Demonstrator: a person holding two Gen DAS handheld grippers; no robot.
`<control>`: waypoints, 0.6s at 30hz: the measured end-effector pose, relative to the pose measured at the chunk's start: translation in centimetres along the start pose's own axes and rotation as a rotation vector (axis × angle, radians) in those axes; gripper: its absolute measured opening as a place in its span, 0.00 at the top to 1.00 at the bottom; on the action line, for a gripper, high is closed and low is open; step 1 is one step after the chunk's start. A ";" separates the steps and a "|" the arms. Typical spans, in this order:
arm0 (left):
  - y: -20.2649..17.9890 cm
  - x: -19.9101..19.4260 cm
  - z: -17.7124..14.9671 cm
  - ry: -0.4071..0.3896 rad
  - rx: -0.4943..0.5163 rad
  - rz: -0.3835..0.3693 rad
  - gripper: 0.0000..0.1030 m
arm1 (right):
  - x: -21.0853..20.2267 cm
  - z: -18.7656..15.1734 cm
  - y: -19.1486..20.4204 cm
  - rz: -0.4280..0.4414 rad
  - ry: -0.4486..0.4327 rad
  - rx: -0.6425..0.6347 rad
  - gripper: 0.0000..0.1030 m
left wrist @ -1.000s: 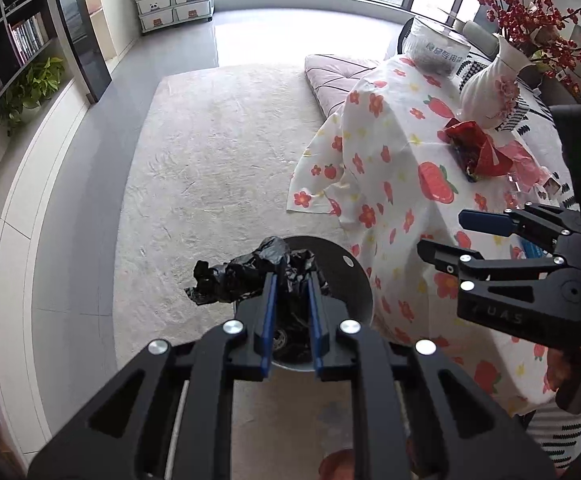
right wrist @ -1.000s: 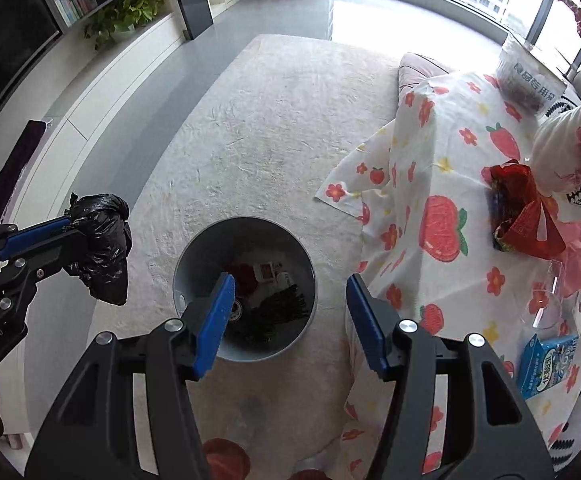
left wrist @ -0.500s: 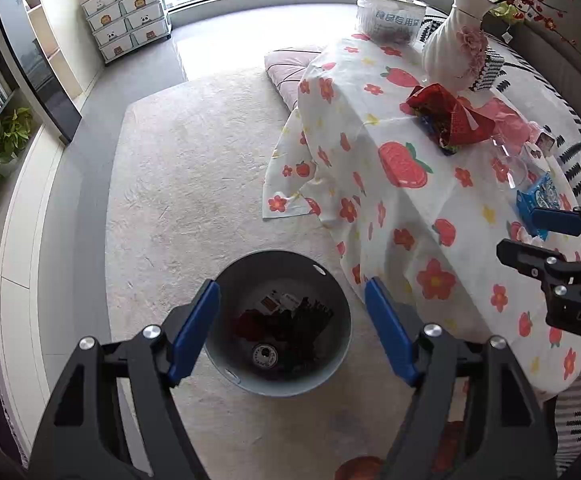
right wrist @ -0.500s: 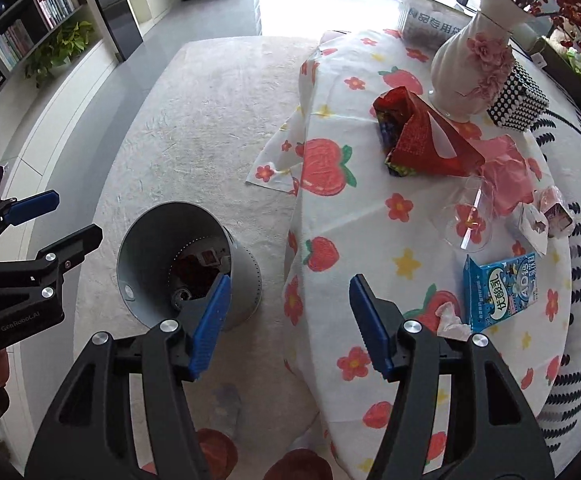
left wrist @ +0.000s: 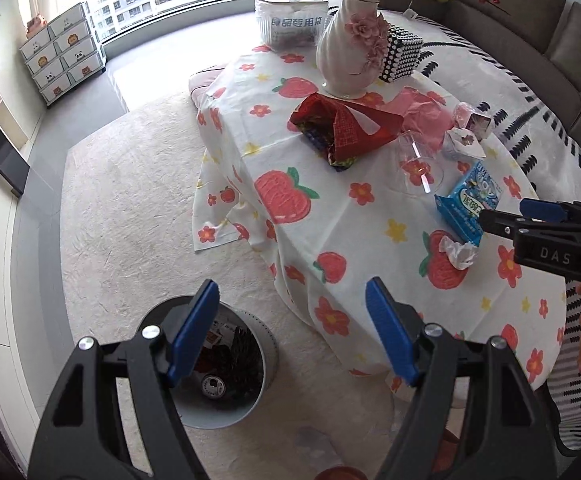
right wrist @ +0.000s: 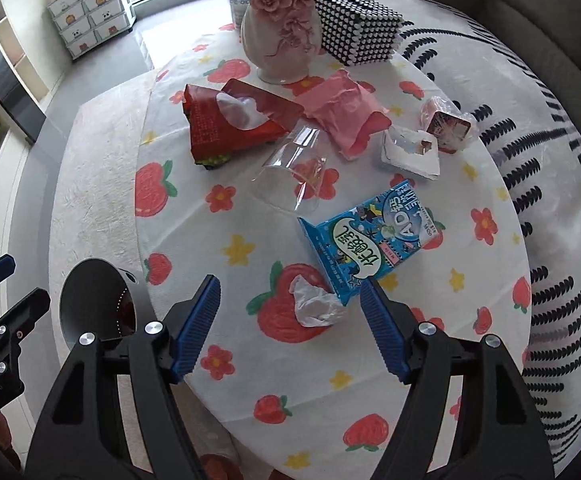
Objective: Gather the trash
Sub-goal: 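Grasp the blue AD milk drink carton with the right tool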
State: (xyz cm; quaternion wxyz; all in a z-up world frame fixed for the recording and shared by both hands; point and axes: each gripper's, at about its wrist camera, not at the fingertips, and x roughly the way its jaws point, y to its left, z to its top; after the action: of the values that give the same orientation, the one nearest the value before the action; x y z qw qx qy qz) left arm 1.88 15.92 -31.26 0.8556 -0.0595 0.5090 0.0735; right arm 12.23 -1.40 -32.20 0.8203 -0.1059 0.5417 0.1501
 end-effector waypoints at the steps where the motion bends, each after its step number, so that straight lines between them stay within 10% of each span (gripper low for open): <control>1: -0.6 0.2 0.3 -0.001 0.008 -0.005 0.27 | 0.3 0.2 -0.8 -0.007 -0.002 0.030 0.32; 18: -7.1 4.0 4.7 -0.014 0.099 -0.056 0.27 | 7.6 3.3 -7.7 -0.096 0.019 0.331 0.32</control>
State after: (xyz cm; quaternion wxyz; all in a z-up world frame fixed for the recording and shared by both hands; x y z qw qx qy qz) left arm 9.19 10.00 -32.39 0.8629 -0.0308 0.5039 0.0245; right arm 20.65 -6.44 -37.81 0.8276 0.0036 0.5610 0.0186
